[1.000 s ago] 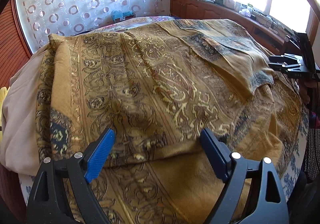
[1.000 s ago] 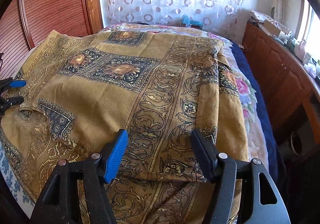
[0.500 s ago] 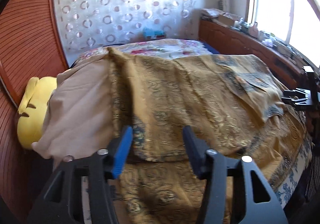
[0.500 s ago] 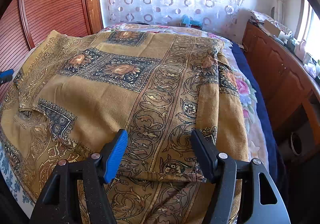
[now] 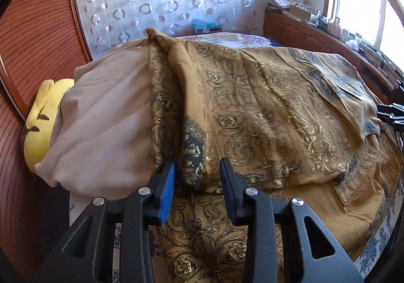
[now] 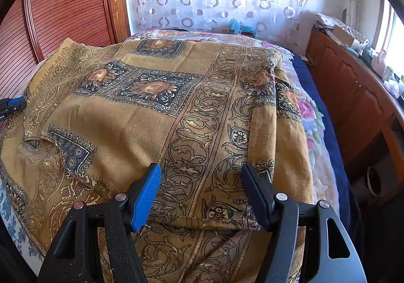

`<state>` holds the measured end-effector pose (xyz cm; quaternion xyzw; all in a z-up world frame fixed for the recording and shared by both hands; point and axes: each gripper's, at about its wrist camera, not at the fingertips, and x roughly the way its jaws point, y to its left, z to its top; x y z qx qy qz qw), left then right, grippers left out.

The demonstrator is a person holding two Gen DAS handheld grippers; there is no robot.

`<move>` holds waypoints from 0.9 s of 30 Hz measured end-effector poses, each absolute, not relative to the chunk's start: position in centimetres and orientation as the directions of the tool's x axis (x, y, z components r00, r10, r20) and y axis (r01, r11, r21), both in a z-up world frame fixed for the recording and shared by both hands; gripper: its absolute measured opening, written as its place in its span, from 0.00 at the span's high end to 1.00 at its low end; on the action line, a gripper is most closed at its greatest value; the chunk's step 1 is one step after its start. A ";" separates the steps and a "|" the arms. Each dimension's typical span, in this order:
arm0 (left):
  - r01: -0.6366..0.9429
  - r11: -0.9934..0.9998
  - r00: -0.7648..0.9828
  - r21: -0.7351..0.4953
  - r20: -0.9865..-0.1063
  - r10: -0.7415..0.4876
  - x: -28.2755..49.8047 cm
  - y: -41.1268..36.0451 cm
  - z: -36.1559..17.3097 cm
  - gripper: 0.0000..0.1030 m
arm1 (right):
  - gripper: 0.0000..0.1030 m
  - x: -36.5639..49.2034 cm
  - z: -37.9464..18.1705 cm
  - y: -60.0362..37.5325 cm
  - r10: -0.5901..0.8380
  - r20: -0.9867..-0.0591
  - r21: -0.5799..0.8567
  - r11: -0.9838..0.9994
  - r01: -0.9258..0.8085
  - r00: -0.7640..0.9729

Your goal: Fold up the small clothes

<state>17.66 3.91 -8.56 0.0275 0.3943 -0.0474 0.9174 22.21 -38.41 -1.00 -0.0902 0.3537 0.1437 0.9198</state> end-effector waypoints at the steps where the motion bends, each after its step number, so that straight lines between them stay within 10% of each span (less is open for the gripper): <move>1: 0.109 0.994 0.684 0.009 -0.726 -0.068 17.6 3.9 -8.7 0.65 | 0.34 22.2 -1.0 -38.4 0.201 -0.677 -0.064 0.942 -0.328 0.708; 19: 0.117 0.993 0.666 0.006 -0.743 -0.074 18.2 3.7 -9.0 0.65 | 0.35 21.8 0.4 -41.5 0.204 -0.623 0.019 0.969 -0.247 0.755; 27: 0.128 0.992 0.669 0.004 -0.739 -0.083 18.1 3.7 -8.9 0.77 | 0.60 24.0 -0.4 -42.0 0.152 -0.686 -0.010 0.976 -0.218 0.711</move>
